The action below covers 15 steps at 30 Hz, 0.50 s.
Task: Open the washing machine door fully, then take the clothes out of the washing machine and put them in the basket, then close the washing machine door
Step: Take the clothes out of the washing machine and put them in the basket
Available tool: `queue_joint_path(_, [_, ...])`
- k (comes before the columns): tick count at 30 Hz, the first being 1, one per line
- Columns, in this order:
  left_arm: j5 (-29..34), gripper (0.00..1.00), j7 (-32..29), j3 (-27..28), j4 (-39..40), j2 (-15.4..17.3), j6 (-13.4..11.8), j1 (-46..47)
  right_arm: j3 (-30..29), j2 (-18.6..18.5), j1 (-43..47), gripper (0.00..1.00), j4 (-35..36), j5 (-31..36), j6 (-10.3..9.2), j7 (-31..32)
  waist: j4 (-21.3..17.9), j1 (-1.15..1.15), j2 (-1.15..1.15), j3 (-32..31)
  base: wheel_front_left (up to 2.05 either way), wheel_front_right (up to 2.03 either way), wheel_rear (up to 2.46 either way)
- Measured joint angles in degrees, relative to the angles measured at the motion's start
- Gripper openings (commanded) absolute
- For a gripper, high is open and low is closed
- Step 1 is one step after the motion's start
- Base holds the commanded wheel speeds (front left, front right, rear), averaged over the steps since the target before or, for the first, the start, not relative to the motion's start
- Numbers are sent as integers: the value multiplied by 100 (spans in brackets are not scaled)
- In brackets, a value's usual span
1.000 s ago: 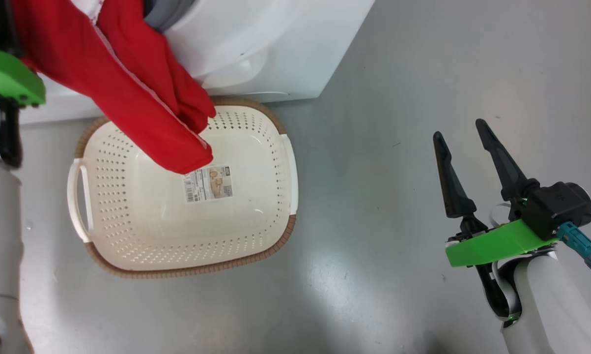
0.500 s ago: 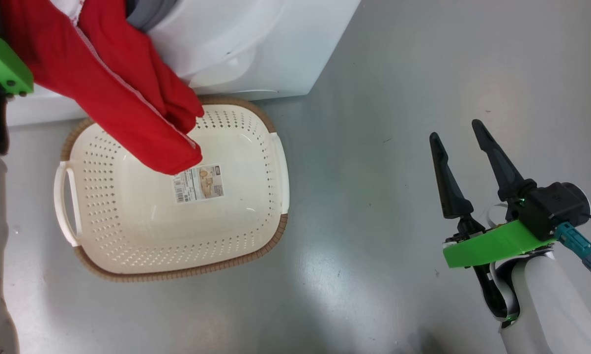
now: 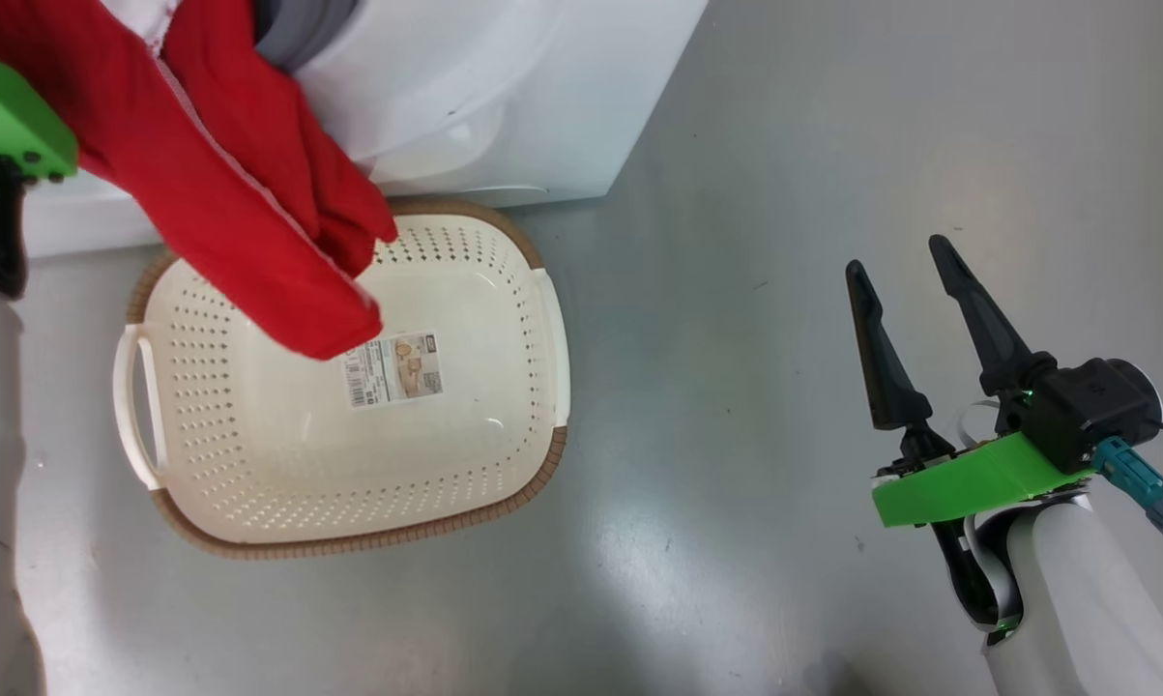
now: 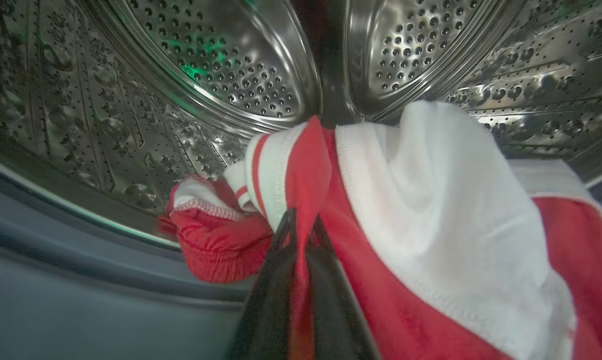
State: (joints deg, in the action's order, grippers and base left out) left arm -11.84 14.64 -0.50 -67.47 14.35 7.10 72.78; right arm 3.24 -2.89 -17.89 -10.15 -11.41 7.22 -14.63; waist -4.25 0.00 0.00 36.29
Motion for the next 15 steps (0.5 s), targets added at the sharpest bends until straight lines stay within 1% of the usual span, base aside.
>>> queue_joint_path(7, [-174,0,1,159,1032,-126,5,-592,-43,0,3,100,-10,7,-1,0,80,0,0,-131,0,0,0])
queue_joint_path(15, [-337,0,2,598,2752,-374,5,-1458,-86,-1,8,100,-10,35,0,0,207,0,0,-239,0,0,0])
